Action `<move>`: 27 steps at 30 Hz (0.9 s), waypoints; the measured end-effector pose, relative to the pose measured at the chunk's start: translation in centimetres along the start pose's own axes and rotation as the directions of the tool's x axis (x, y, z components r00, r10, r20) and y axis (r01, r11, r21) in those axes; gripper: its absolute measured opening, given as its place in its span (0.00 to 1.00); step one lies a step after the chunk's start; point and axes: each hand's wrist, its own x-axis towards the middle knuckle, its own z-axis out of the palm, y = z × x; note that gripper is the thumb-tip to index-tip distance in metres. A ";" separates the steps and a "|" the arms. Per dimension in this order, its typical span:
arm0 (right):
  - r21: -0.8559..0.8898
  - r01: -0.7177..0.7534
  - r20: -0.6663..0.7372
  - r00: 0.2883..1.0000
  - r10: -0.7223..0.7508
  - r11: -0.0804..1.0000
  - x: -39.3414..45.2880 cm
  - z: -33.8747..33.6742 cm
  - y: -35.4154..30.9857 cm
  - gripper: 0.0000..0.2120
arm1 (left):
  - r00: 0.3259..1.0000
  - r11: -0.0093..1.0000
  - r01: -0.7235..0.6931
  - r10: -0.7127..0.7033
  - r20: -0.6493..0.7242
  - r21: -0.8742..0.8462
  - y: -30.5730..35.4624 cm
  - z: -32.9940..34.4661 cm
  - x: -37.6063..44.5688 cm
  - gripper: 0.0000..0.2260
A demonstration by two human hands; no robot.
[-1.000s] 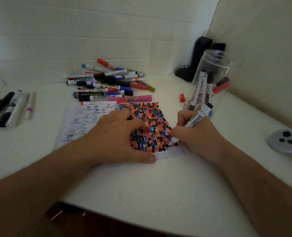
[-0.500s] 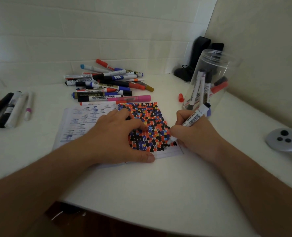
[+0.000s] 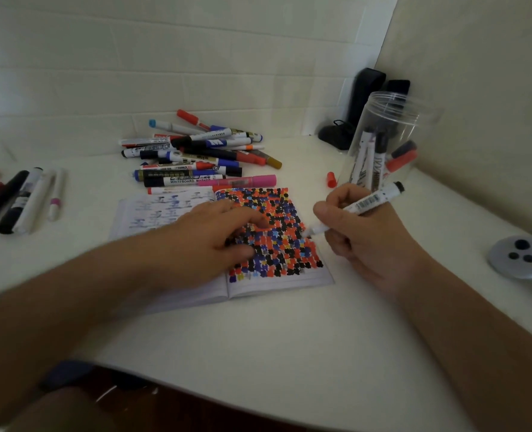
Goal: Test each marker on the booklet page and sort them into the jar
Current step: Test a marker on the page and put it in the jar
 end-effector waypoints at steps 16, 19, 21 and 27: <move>0.121 -0.112 0.080 0.992 0.103 0.986 0.1 0.8 -0.3 0.06 | 0.902 0.795 0.003 -0.263 -0.341 -0.606 0.6 0.5 0.6 0.11; 0.103 -0.106 0.086 0.992 0.098 0.989 0.1 0.8 -0.3 0.07 | 0.897 0.730 -0.041 -0.275 -0.347 -0.683 0.5 0.5 0.7 0.09; 0.089 -0.104 0.092 0.991 0.096 0.991 0.1 0.9 -0.4 0.07 | 0.899 0.705 -0.063 -0.268 -0.347 -0.706 0.3 0.4 0.8 0.08; -0.004 -0.100 0.092 0.991 0.100 0.995 -0.2 1.4 -0.3 0.07 | 0.933 0.705 -0.105 -0.174 -0.315 -0.702 0.1 0.7 0.9 0.08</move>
